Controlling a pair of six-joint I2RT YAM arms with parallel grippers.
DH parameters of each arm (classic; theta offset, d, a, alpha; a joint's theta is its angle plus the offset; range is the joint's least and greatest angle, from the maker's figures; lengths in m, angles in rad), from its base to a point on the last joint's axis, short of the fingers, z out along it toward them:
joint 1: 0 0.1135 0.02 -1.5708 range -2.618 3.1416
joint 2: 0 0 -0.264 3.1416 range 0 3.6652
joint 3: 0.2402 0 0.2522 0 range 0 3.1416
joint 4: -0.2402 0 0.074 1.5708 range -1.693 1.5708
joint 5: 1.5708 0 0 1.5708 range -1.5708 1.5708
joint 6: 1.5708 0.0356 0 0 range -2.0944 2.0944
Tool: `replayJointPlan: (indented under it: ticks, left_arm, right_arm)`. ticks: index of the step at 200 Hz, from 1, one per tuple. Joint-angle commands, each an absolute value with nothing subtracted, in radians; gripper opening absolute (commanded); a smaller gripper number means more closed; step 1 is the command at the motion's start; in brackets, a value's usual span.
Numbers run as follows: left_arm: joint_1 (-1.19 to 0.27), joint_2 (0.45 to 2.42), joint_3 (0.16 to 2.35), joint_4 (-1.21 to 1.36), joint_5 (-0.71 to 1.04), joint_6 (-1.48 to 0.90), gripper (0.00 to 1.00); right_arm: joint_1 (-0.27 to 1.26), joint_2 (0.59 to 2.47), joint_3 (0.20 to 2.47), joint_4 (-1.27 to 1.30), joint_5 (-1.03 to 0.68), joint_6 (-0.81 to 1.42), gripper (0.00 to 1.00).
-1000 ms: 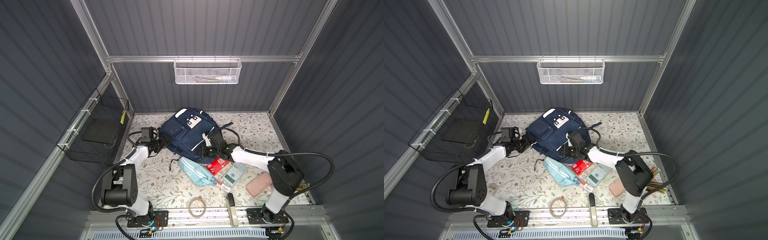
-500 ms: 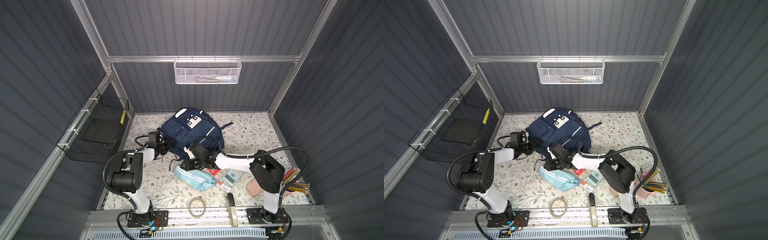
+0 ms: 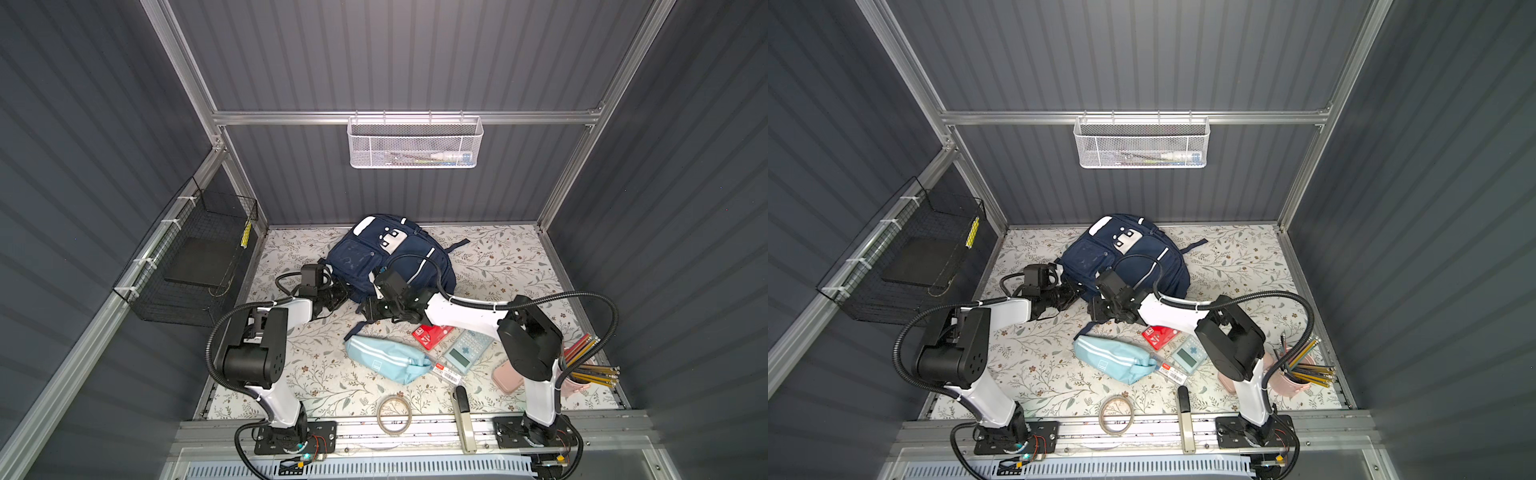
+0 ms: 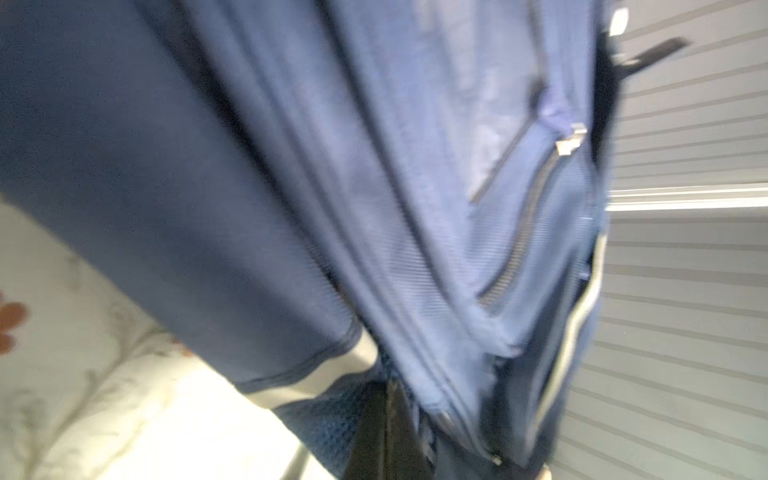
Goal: Pack the student bag
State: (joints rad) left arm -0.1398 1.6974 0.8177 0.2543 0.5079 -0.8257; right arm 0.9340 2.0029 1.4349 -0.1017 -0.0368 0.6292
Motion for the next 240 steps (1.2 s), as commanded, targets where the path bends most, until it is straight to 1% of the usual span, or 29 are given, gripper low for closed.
replayJointPlan:
  ticks: [1, 26, 49, 62, 95, 114, 131, 139, 145, 156, 172, 192, 240]
  left_arm:
    - [-0.147, 1.654, 0.822, 0.303, 0.607, -0.907, 0.00]
    - [-0.147, 1.635, 0.833, 0.292, 0.606, -0.921, 0.00]
    - [-0.147, 1.606, 0.828, 0.268, 0.603, -0.917, 0.00]
    - [-0.148, 1.587, 0.827, 0.251, 0.602, -0.913, 0.00]
    - [-0.159, 1.562, 0.798, 0.247, 0.604, -0.934, 0.00]
    - [-0.167, 1.551, 0.772, 0.251, 0.612, -0.940, 0.00]
    - [-0.166, 1.529, 0.751, 0.232, 0.617, -0.932, 0.00]
    - [-0.166, 1.521, 0.746, 0.222, 0.614, -0.924, 0.00]
    - [-0.166, 1.517, 0.744, 0.214, 0.612, -0.921, 0.00]
    - [-0.163, 1.513, 0.743, 0.202, 0.608, -0.911, 0.00]
    - [-0.146, 1.516, 0.741, 0.193, 0.610, -0.895, 0.00]
    - [-0.107, 1.511, 0.731, 0.185, 0.617, -0.880, 0.00]
    - [-0.047, 1.502, 0.744, 0.152, 0.611, -0.845, 0.00]
  right_arm:
    - [0.946, 2.075, 1.475, -0.161, 0.048, 0.598, 0.50]
    - [0.950, 2.109, 1.476, -0.141, 0.065, 0.636, 0.50]
    - [0.952, 2.140, 1.536, -0.200, 0.154, 0.655, 0.58]
    - [0.954, 2.162, 1.577, -0.244, 0.225, 0.647, 0.61]
    - [0.954, 2.241, 1.650, -0.221, 0.279, 0.613, 0.60]
    - [0.954, 2.245, 1.662, -0.191, 0.297, 0.608, 0.57]
    - [0.952, 2.238, 1.677, -0.189, 0.323, 0.586, 0.50]
    - [0.950, 2.231, 1.674, -0.185, 0.314, 0.575, 0.41]
    - [0.948, 2.226, 1.671, -0.177, 0.302, 0.567, 0.31]
    - [0.950, 2.218, 1.667, -0.182, 0.274, 0.553, 0.18]
    - [0.954, 2.186, 1.630, -0.187, 0.232, 0.545, 0.07]
    - [0.949, 2.116, 1.531, -0.176, 0.163, 0.540, 0.00]
    - [0.930, 1.947, 1.316, -0.184, 0.056, 0.554, 0.00]
